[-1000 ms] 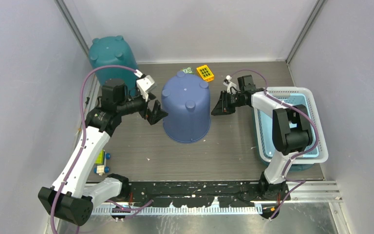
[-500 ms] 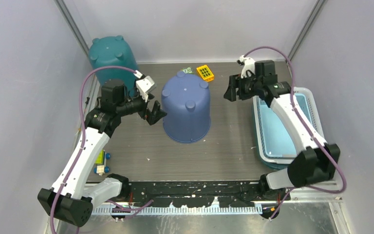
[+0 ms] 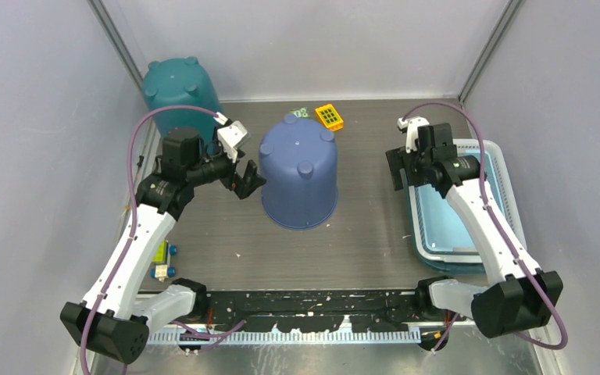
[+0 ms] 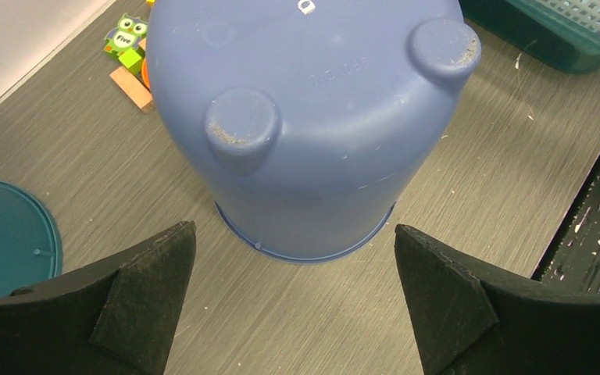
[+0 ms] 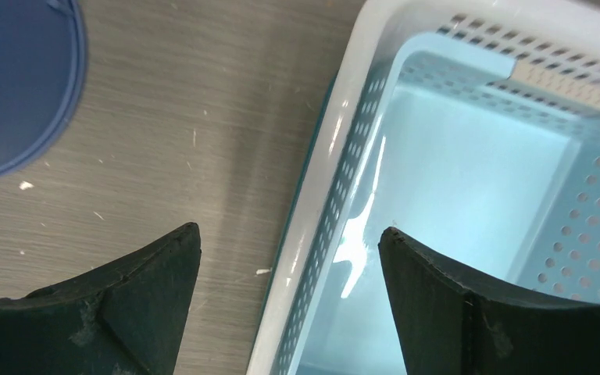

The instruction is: Turn the large container upside down

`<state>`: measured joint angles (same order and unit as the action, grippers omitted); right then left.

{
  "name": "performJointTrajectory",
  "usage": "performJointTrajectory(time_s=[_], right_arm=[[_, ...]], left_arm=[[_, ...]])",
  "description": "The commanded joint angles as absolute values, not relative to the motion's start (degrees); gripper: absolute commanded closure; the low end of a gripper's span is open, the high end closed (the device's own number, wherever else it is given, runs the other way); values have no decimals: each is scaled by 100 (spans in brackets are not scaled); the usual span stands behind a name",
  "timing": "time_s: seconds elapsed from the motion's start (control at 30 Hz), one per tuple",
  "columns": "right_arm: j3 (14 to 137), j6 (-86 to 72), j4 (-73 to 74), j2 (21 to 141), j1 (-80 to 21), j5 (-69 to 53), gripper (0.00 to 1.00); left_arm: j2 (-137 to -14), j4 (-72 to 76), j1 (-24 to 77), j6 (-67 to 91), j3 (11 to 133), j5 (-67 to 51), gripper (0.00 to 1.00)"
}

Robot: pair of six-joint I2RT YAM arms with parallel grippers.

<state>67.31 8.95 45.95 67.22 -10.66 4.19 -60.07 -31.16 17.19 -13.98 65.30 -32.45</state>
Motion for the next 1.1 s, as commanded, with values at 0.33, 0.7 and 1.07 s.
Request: performJointTrajectory(time_s=[0.33,0.7,1.07], right_arm=[[6586,897,4492,7673,-873,854,9],[6638,1292,4967,7989,-723,295,38],[6351,2583,6139,7533,-668,-545,49]], left_arm=[[-5688,-3159,1733,-1647,6692,-2488,0],[-5920,-2975,1734,-1450,6842,-1244,0],[-6488,-3114,1734,-1388,6978,-1969,0]])
